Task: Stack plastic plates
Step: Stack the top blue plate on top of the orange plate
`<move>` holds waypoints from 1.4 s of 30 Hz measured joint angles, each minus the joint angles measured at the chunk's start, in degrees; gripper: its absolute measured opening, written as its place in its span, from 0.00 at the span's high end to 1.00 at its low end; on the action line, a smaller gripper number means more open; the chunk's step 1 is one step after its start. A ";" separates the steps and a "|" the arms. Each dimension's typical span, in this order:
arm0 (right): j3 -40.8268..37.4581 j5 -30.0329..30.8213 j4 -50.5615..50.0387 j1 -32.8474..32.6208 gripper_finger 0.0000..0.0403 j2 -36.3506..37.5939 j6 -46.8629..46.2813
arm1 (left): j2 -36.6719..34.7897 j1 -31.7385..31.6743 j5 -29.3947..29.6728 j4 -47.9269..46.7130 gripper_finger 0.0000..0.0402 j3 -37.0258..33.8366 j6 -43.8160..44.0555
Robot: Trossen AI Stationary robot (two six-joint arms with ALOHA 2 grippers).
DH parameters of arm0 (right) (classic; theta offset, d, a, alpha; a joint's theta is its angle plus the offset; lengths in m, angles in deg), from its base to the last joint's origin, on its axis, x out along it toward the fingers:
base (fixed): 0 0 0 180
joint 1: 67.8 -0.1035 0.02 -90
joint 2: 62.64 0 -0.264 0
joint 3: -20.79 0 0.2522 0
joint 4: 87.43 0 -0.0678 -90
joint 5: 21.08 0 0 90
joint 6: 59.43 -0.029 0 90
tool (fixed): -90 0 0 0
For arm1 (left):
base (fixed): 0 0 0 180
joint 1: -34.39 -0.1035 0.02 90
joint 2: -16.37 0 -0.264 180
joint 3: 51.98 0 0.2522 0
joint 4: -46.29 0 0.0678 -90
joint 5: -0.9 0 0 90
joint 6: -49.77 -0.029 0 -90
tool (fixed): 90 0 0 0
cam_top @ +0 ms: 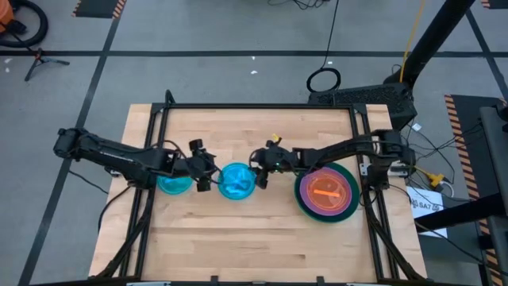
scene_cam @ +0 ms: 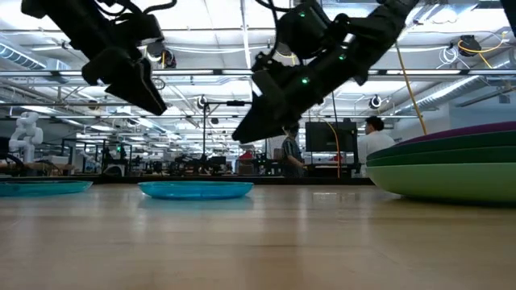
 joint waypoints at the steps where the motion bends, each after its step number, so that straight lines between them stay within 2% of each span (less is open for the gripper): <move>1: 1.51 -0.37 -0.46 0.01 0.61 -0.99 0.67 | -1.02 -0.19 0.74 1.59 0.43 -0.85 -0.77; 5: 9.19 -0.47 -6.29 -0.07 0.61 -5.26 5.18 | -5.72 -1.72 1.21 7.43 0.43 -3.42 -5.72; 9: 16.32 -0.25 -12.13 0.04 0.61 -9.48 9.01 | -10.26 -5.29 2.70 8.89 0.43 -3.75 -10.25; 12: 19.28 -0.29 -12.75 0.24 0.61 -12.10 10.37 | -13.13 -8.84 2.92 8.70 0.43 -3.82 -11.39; 20: 20.19 -0.15 -16.74 1.81 0.63 -13.67 5.98 | -15.14 -13.39 2.72 3.53 0.43 -3.81 -9.61; 30: 20.15 -0.11 -19.90 2.33 0.70 -13.85 3.16 | -14.86 -13.67 2.47 3.83 0.43 -3.81 -9.47; 42: 20.12 -0.10 -18.50 2.31 0.71 -17.65 1.82 | -14.86 -13.67 2.47 4.12 0.43 -3.81 -9.48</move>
